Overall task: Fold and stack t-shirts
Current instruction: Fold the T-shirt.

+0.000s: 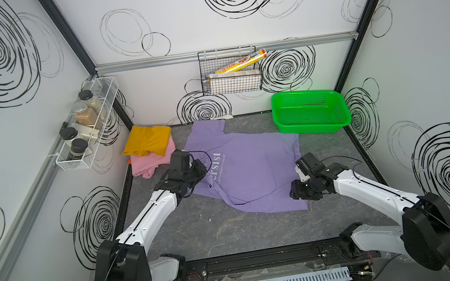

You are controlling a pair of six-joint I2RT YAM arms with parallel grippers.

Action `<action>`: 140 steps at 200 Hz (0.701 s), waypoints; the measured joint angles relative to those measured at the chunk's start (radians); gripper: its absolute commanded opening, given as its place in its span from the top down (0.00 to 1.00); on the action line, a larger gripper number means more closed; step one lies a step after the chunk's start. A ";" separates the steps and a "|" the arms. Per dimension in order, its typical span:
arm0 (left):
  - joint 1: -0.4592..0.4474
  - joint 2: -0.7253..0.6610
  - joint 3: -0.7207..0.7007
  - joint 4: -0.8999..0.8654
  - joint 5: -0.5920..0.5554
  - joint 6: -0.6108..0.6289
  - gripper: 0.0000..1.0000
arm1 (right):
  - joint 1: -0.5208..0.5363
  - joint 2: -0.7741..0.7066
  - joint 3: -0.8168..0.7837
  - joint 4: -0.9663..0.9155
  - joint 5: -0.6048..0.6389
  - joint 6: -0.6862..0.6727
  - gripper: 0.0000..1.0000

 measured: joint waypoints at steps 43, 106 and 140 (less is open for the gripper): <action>0.012 -0.013 0.001 -0.003 0.017 0.009 1.00 | 0.000 0.040 -0.001 0.043 0.015 0.000 0.43; 0.013 -0.019 0.001 -0.003 0.040 0.008 1.00 | 0.000 0.146 0.000 0.091 0.056 -0.012 0.43; 0.013 -0.038 -0.003 -0.001 0.044 0.007 1.00 | 0.000 0.201 0.007 0.117 0.064 -0.021 0.54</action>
